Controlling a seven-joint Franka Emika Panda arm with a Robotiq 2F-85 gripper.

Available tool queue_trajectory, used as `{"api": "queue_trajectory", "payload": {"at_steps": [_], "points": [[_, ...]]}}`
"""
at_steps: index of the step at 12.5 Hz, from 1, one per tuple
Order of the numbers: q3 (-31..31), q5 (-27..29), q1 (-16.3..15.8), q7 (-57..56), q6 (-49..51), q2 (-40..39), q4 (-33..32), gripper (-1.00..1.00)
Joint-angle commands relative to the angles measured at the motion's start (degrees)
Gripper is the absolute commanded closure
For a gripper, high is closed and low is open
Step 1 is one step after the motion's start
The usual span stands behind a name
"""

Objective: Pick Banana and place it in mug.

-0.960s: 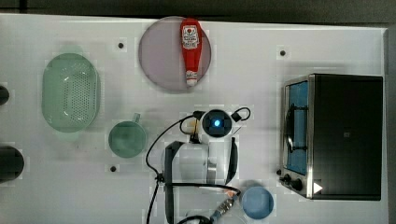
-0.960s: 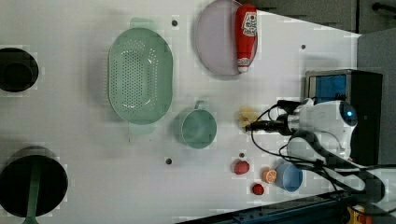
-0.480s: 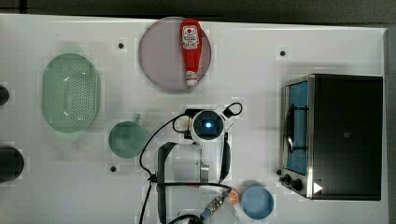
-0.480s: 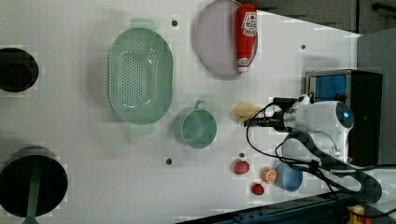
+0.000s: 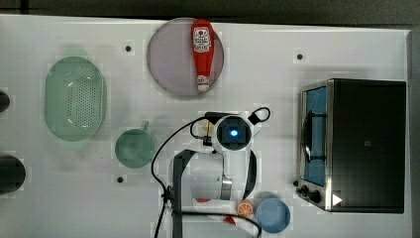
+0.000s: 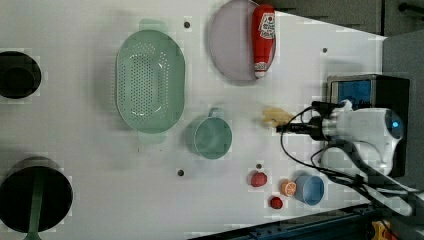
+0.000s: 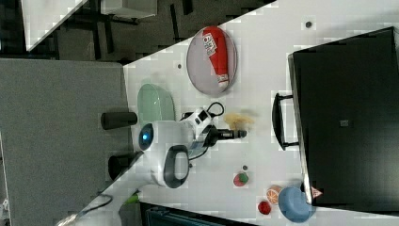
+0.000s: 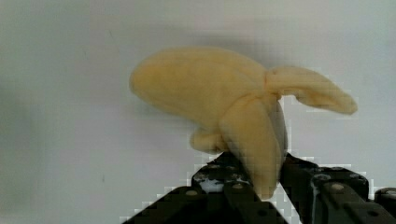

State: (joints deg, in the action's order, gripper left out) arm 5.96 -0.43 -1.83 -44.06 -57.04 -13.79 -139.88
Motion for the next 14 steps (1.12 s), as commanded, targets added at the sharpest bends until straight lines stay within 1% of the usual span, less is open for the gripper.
{"api": "queue_trajectory", "payload": {"at_steps": [1, 3, 5, 6, 8, 11, 14], "points": [[-1.06, 0.07, 0.32, -0.76, 11.41, 15.31, 4.20, 0.46], [-1.19, 0.06, 0.23, -0.72, 22.70, 22.77, 7.52, 0.46], [-2.74, 0.07, 0.06, 1.34, 33.47, 26.53, 11.01, 0.46], [-3.89, 0.07, -0.03, 3.89, 36.81, 27.63, 12.20, 0.46], [-7.64, 0.08, -0.85, 9.41, 39.16, 29.06, 13.23, 0.46], [-15.84, 1.12, -2.30, 19.06, 39.10, 29.03, 12.96, 0.46], [-23.46, 8.93, -2.87, 34.35, 37.70, 28.95, 10.62, 0.46]]}}
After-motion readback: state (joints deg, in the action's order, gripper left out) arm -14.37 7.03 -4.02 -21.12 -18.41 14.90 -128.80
